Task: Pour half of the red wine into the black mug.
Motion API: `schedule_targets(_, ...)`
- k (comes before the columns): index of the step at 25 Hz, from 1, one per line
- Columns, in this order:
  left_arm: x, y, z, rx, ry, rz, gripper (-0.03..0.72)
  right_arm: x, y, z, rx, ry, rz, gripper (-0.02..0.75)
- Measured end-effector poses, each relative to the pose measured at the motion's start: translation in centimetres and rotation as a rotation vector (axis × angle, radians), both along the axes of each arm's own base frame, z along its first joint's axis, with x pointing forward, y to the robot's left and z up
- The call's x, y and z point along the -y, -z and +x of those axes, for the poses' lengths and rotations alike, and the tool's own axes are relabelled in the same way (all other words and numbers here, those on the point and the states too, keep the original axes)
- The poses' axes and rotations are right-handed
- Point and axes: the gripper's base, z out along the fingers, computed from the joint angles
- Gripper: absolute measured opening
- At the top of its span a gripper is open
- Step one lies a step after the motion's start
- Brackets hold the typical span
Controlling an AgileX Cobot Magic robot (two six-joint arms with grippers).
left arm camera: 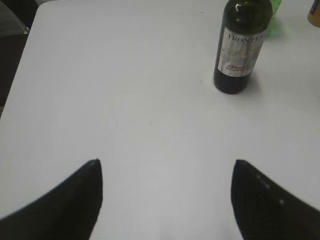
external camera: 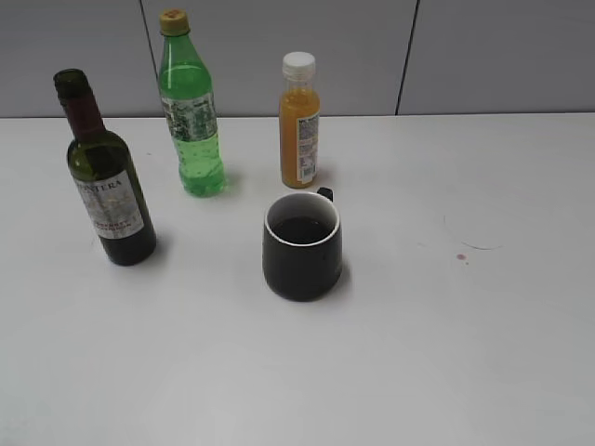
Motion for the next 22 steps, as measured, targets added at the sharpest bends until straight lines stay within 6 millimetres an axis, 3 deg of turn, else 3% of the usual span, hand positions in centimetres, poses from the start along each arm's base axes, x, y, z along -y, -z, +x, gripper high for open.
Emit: schedule_targets(22, -0.2, 2.1, -6.1, 0.189, -0.12, -0.098, 0.589, 0.0, 0.0, 0.0, -0.001, -0.002, 0.004, 0.548)
